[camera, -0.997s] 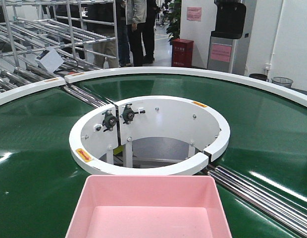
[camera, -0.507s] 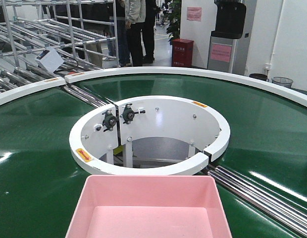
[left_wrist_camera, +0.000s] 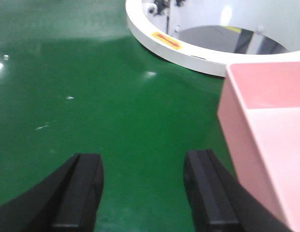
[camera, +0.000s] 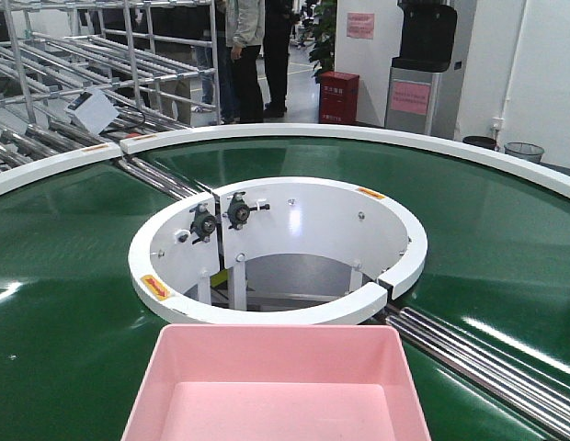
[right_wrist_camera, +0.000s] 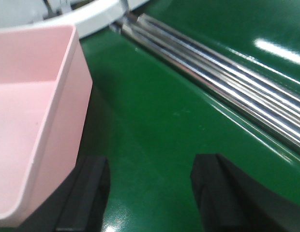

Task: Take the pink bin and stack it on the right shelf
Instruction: 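Move both grippers down onto opposite side walls of the pink bin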

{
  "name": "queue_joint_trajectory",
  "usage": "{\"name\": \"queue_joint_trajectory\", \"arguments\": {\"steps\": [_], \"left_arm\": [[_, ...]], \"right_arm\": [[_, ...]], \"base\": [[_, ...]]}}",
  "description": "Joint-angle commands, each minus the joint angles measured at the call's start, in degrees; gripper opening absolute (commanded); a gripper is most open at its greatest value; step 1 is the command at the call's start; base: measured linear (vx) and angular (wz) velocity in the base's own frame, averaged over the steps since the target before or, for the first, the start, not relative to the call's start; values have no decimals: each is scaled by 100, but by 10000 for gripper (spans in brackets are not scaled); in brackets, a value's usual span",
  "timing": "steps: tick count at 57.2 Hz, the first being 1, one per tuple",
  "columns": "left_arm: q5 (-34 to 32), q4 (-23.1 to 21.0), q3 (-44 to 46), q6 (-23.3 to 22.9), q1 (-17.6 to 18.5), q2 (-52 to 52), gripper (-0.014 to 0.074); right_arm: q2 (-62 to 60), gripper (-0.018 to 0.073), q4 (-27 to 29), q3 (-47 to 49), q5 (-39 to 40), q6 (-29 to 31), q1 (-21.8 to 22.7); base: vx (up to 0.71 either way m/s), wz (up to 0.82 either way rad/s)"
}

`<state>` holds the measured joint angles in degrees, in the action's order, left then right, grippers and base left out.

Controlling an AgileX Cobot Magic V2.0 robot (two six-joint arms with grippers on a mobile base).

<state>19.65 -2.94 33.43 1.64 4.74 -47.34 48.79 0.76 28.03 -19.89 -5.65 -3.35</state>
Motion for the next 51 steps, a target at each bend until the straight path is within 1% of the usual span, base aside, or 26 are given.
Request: {"name": "queue_joint_trajectory", "arguments": {"steps": [1, 7, 14, 20, 25, 32, 34, 39, 51], "left_arm": [[-21, -104, 733, -4, 213, -424, 502], [232, -207, 1471, -4, 489, -1134, 502], [777, -207, 2437, -4, 861, -2041, 502], [1117, -207, 3094, -9, 1162, -2737, 502], [1305, -223, 3457, -21, 1315, -3224, 502], [1512, -419, 3751, -27, 1425, -3844, 502], [1509, -493, 3783, -27, 1457, -3987, 502], [1452, -493, 3785, -38, 1533, -4285, 502], [1344, -689, 3785, -94, 1539, -4873, 502]], "right_arm": [[592, 452, 24, 958, -175, 375, -164], [1573, 452, 185, 2106, -775, 419, -466], [2712, 452, 244, 3224, -1380, 405, -817], [3585, 450, 271, 3976, -1709, 108, -991], [4143, 447, 267, 4411, -1932, -124, -992], [4633, 440, 280, 4615, -2005, -227, -992], [4726, 438, 295, 4615, -1965, -227, -992], [4936, 430, 311, 4615, -1924, -227, -992], [5280, 427, 306, 4615, -1844, -227, -992]], "base": [[0, 0], [0, 0], [0, 0], [0, 0], [0, 0], [0, 0], [0, 0], [0, 0], [0, 0]]}}
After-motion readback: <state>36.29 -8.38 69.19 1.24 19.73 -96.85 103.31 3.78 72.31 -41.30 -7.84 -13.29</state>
